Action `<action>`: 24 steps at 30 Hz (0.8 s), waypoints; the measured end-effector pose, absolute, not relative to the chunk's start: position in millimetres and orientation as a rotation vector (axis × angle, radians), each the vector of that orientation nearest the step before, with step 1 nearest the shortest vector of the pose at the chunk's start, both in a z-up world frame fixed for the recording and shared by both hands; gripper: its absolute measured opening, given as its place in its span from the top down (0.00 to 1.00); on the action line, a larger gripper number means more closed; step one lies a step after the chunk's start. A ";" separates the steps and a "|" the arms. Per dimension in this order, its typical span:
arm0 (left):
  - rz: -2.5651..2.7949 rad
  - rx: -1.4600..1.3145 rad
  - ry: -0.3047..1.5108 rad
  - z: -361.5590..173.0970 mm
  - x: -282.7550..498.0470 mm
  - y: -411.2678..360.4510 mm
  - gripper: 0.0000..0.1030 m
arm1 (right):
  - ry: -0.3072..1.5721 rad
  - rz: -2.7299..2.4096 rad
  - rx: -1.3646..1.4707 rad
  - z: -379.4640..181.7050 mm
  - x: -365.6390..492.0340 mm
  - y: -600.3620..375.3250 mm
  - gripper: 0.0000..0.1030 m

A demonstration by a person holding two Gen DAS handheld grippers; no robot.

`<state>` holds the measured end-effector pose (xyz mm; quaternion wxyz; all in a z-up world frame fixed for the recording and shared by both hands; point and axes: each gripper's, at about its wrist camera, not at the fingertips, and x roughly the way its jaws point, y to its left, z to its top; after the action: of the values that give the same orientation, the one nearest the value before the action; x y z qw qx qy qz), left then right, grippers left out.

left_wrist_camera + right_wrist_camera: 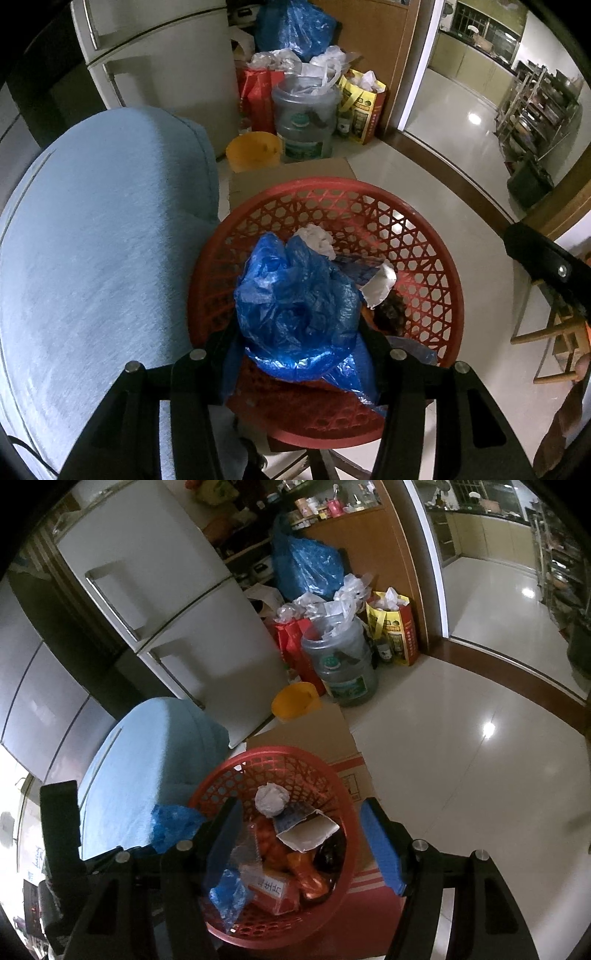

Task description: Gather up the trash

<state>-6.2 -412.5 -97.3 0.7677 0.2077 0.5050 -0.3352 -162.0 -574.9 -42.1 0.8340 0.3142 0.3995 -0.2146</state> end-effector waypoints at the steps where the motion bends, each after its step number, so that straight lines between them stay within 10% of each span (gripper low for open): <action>1: -0.738 0.438 1.103 -97.0 -4.9 -411.1 0.43 | 0.846 -0.453 0.665 -41.8 -161.9 -575.0 0.32; 24: -0.694 0.298 0.997 -42.1 -6.5 -347.4 0.35 | 0.815 -0.433 0.611 -13.7 -160.2 -528.8 0.32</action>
<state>-6.5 -347.4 -42.1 0.8109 0.1393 0.4664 -0.3248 -160.2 -528.8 -13.7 0.8507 0.2902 0.3869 -0.2057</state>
